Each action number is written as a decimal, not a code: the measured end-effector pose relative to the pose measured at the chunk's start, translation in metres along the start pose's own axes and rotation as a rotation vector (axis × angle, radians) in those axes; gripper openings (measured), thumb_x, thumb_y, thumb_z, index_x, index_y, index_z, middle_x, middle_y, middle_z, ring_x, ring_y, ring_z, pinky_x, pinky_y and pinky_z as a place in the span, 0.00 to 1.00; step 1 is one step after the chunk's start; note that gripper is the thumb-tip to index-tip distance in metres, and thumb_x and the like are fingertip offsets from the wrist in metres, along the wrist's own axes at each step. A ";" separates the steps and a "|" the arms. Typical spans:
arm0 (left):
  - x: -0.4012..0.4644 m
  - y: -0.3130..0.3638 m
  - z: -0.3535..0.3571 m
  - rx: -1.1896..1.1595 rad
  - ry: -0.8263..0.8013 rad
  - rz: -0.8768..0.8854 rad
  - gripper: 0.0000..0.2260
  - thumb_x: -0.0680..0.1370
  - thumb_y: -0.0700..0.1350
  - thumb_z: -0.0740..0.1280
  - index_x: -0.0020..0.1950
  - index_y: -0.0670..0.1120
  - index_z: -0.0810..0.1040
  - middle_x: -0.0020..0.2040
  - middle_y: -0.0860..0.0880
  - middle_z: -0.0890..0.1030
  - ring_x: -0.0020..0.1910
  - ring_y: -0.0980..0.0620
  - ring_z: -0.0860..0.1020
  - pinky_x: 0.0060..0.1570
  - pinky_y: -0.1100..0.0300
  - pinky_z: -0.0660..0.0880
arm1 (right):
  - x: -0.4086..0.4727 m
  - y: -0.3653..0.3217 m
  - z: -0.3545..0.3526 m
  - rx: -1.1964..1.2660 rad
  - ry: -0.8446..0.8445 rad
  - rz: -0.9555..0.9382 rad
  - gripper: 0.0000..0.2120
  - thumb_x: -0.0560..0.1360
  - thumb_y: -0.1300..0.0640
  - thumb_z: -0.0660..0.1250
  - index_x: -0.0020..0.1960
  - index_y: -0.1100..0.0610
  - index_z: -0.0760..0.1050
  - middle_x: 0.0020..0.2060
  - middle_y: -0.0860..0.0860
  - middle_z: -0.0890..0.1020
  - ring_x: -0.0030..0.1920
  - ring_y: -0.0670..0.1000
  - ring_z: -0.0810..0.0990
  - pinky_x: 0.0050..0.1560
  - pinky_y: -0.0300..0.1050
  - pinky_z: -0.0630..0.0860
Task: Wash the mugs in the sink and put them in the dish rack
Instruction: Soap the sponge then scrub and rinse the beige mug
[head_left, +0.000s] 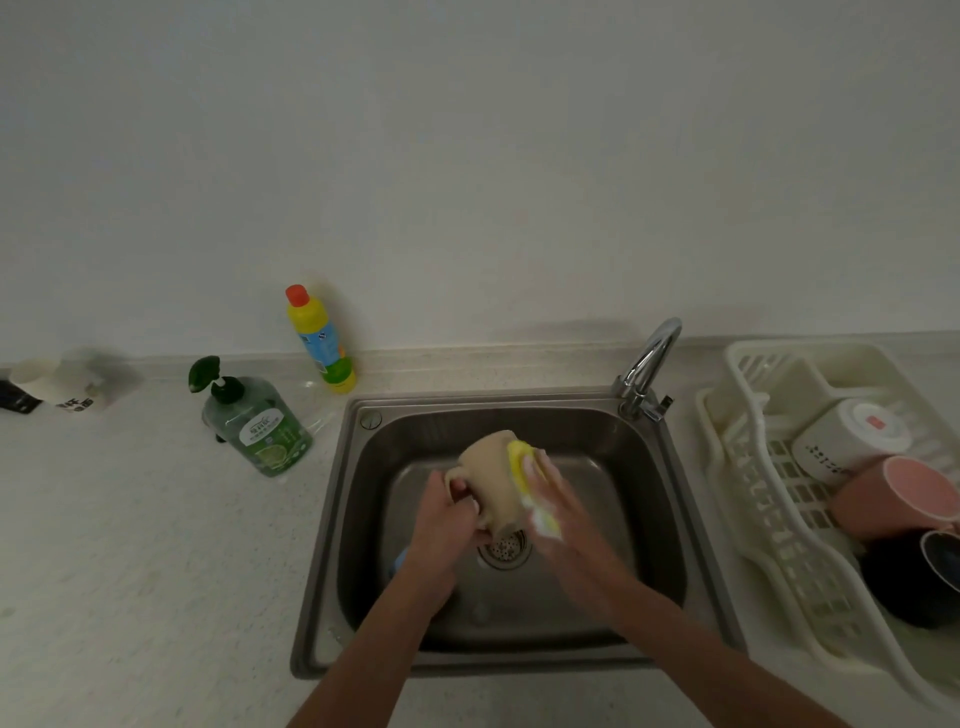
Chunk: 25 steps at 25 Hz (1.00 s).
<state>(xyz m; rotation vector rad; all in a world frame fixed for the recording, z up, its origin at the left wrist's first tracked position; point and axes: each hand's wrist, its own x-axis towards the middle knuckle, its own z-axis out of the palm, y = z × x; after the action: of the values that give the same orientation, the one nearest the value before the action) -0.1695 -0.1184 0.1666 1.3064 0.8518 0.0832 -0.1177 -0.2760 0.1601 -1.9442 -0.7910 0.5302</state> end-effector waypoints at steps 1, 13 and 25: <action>-0.002 -0.001 0.002 0.009 -0.018 0.009 0.14 0.77 0.29 0.57 0.59 0.42 0.70 0.56 0.40 0.78 0.54 0.42 0.80 0.42 0.47 0.83 | 0.001 -0.003 0.006 -0.122 0.007 -0.035 0.28 0.78 0.43 0.57 0.76 0.39 0.53 0.78 0.38 0.49 0.77 0.36 0.45 0.79 0.42 0.49; 0.001 -0.002 0.007 0.072 -0.001 0.043 0.12 0.77 0.31 0.60 0.56 0.44 0.72 0.55 0.40 0.79 0.52 0.44 0.81 0.40 0.53 0.82 | 0.012 0.016 0.000 -0.466 0.001 -0.356 0.32 0.81 0.50 0.58 0.80 0.41 0.47 0.80 0.44 0.47 0.80 0.56 0.44 0.77 0.59 0.54; -0.001 0.003 0.008 0.132 -0.023 0.037 0.13 0.76 0.30 0.58 0.56 0.42 0.72 0.55 0.37 0.78 0.53 0.40 0.81 0.45 0.39 0.82 | 0.031 0.011 -0.012 -0.396 0.018 -0.405 0.28 0.82 0.55 0.58 0.80 0.52 0.55 0.80 0.45 0.45 0.80 0.52 0.41 0.79 0.56 0.52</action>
<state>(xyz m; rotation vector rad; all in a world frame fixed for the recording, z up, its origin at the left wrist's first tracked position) -0.1642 -0.1244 0.1698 1.4445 0.8246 0.0414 -0.0848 -0.2648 0.1543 -2.0559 -1.3165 0.1138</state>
